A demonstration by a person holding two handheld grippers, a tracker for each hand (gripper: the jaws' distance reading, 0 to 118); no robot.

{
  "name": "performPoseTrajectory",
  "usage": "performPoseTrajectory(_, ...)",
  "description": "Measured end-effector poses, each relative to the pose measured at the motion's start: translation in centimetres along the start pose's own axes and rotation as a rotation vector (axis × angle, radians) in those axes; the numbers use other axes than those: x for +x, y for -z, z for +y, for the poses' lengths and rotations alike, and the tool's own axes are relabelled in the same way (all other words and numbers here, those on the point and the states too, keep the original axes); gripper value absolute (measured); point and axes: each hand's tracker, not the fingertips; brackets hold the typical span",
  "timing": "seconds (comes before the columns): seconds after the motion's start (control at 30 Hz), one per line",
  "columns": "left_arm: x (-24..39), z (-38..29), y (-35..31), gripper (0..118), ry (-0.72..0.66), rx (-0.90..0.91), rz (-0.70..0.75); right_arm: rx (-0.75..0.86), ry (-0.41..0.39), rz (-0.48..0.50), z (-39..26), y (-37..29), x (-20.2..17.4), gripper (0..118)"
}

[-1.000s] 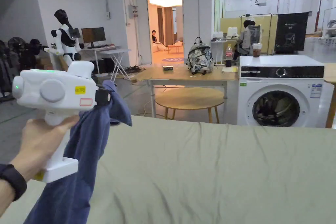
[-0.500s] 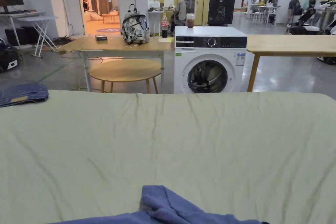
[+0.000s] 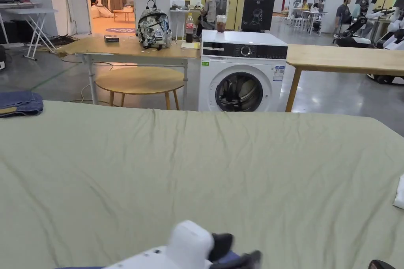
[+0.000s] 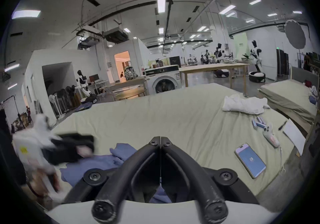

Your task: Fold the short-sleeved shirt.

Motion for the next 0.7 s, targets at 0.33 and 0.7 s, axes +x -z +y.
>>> performPoseTrajectory(0.33,-4.4,2.2,-18.8,36,-0.038,0.244,0.653,0.028,-0.062,0.122,0.9,2.3,-3.9,0)
performPoseTrajectory(0.7,-4.8,0.4,-19.4,0,-0.092,0.117,0.646,0.027,-0.115,0.127,0.5,2.7,-5.3,0)
